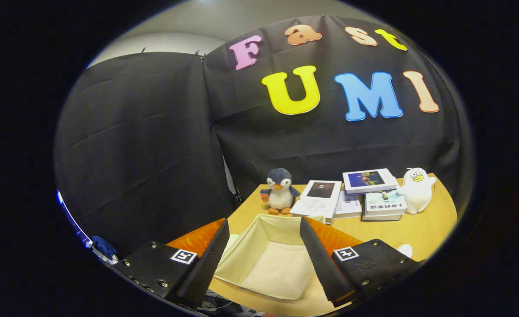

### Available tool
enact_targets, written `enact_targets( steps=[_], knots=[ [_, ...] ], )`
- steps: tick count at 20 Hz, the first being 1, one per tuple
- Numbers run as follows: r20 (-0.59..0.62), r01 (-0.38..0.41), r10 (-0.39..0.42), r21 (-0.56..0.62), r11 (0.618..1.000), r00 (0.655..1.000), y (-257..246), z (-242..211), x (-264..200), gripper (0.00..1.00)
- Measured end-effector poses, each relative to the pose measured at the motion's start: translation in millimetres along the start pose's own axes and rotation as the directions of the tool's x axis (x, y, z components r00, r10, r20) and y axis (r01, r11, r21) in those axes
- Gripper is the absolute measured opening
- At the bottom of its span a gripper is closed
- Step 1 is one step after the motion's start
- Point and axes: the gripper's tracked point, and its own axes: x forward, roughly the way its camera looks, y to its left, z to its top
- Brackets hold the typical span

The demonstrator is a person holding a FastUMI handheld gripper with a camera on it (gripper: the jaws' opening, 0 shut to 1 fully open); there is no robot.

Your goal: Open the storage box then place both shoes into the box .Put the left shoe in first, then the right shoe, with the right side of both shoes facing outward in a uniform manner.

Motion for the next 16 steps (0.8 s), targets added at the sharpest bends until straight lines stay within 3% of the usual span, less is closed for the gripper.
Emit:
enact_targets(
  steps=[8,16],
  knots=[
    [0.006,0.141,-0.141,0.001,0.990,0.990,-89.0,-9.5,-15.6,0.97],
    [-0.074,0.254,-0.251,0.042,0.966,0.965,-167.4,-59.3,-14.3,0.97]
  ],
)
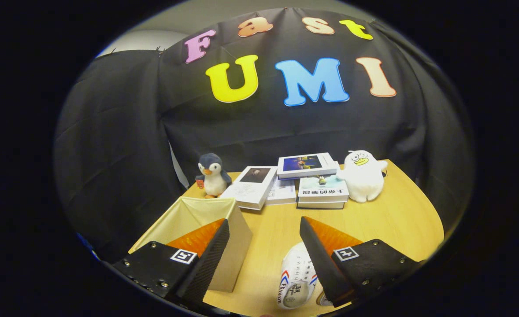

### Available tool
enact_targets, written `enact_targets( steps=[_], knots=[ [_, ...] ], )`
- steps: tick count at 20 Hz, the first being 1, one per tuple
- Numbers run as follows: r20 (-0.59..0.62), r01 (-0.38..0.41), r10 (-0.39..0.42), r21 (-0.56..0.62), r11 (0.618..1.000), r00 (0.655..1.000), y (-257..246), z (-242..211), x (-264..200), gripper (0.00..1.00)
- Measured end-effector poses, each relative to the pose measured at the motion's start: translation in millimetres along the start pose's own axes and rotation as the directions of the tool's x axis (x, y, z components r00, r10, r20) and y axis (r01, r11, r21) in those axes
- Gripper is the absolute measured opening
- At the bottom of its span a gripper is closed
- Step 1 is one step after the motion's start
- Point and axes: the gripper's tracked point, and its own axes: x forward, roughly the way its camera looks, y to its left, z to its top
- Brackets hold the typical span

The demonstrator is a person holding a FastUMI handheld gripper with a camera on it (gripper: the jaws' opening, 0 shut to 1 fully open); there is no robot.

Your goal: Open the storage box then place both shoes into the box .Put the left shoe in first, then the right shoe, with the right side of both shoes facing outward in a uniform manner.

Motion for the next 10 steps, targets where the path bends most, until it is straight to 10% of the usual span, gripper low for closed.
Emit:
enact_targets(
  steps=[10],
  knots=[
    [-0.158,0.072,-0.065,0.037,0.997,0.985,-56.1,-69.8,22.7,0.97]
  ],
)
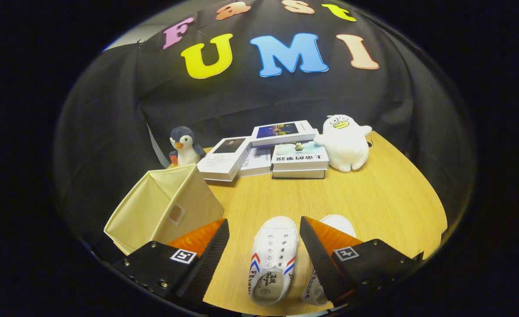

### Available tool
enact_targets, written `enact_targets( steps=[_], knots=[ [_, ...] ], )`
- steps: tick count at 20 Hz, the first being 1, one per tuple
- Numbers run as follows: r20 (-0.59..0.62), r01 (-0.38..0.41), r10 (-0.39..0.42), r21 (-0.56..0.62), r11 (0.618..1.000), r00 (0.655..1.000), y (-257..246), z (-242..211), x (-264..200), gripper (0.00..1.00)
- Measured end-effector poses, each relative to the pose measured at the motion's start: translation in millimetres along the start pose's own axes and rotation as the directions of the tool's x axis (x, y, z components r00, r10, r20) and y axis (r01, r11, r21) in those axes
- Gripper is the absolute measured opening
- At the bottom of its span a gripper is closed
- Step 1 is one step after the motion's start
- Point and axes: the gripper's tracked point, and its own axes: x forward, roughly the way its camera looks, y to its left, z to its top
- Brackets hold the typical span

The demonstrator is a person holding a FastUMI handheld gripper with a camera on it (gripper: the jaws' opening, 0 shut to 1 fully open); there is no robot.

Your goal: Open the storage box then place both shoes into the box .Put the left shoe in first, then the right shoe, with the right side of both shoes facing outward in a uniform manner.

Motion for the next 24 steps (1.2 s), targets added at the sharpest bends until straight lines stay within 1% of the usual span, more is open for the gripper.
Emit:
enact_targets(
  steps=[7,13,14,16,18,19,20,21,23,24],
  knots=[
    [-0.142,0.010,-0.011,-0.005,1.000,0.990,-18.1,-49.1,19.9,0.97],
    [-0.266,0.016,0.004,0.071,0.997,0.964,-24.2,-83.8,35.1,0.96],
    [-0.281,0.020,0.005,0.085,0.996,0.960,-25.5,-87.5,37.2,0.90],
    [-0.304,0.031,0.004,0.111,0.993,0.953,-30.1,-92.3,38.7,0.89],
    [-0.328,0.040,0.009,0.140,0.989,0.945,-31.9,-96.1,44.1,0.79],
    [-0.342,0.042,0.014,0.155,0.987,0.939,-32.1,-98.5,45.6,0.79],
    [-0.361,0.063,-0.001,0.161,0.985,0.933,-36.1,-102.2,47.2,0.75],
    [-0.372,0.066,0.008,0.187,0.980,0.928,-35.3,-104.1,48.6,0.63],
    [-0.387,0.070,0.029,0.238,0.969,0.922,-32.2,-108.0,50.6,0.53],
    [-0.392,0.068,0.041,0.260,0.963,0.919,-31.6,-108.9,51.4,0.53]
  ],
)
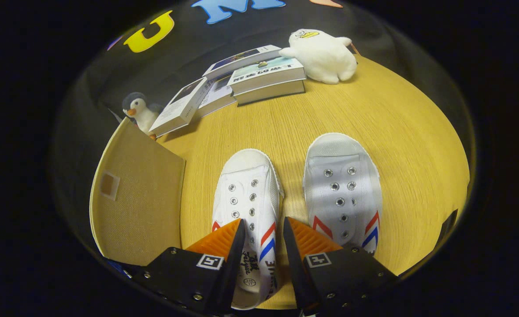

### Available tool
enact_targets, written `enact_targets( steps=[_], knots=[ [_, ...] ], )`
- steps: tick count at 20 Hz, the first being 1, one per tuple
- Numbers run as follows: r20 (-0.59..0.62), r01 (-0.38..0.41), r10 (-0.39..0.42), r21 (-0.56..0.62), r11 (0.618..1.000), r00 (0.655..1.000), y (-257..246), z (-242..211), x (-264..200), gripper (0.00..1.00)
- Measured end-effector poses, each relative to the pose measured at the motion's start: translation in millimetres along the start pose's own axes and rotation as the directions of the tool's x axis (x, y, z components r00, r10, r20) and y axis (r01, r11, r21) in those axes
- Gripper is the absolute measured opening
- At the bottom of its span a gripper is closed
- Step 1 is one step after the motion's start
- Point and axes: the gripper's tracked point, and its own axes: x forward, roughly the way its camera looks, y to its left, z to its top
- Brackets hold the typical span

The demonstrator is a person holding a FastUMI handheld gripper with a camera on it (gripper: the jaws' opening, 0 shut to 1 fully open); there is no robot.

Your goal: Open the storage box then place both shoes into the box .Put the left shoe in first, then the right shoe, with the right side of both shoes facing outward in a uniform manner.

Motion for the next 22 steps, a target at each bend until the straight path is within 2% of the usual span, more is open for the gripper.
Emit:
enact_targets(
  steps=[5,6,8,9,11,12,15,17,22],
  knots=[
    [-0.034,-0.040,0.042,0.049,0.998,0.999,2.3,-2.4,4.8,0.53],
    [-0.038,-0.046,0.048,0.065,0.997,0.998,3.1,-3.1,5.6,0.41],
    [-0.046,-0.049,0.054,0.098,0.994,0.997,-4.5,-2.9,7.1,0.38],
    [-0.061,-0.056,0.064,0.126,0.990,0.996,-0.7,-5.4,2.6,0.24],
    [-0.047,-0.033,0.044,0.206,0.978,0.998,-4.2,-2.1,-1.7,0.24],
    [-0.059,-0.038,0.054,0.236,0.971,0.997,-6.9,-2.9,-7.6,0.01],
    [-0.080,-0.034,0.060,0.298,0.954,0.995,-2.0,-6.5,-6.2,0.01],
    [-0.083,-0.026,0.053,0.296,0.955,0.995,-0.6,-2.5,-16.6,0.01],
    [-0.035,-0.077,0.093,0.307,0.949,0.995,27.3,22.3,-48.9,0.01]
  ],
)
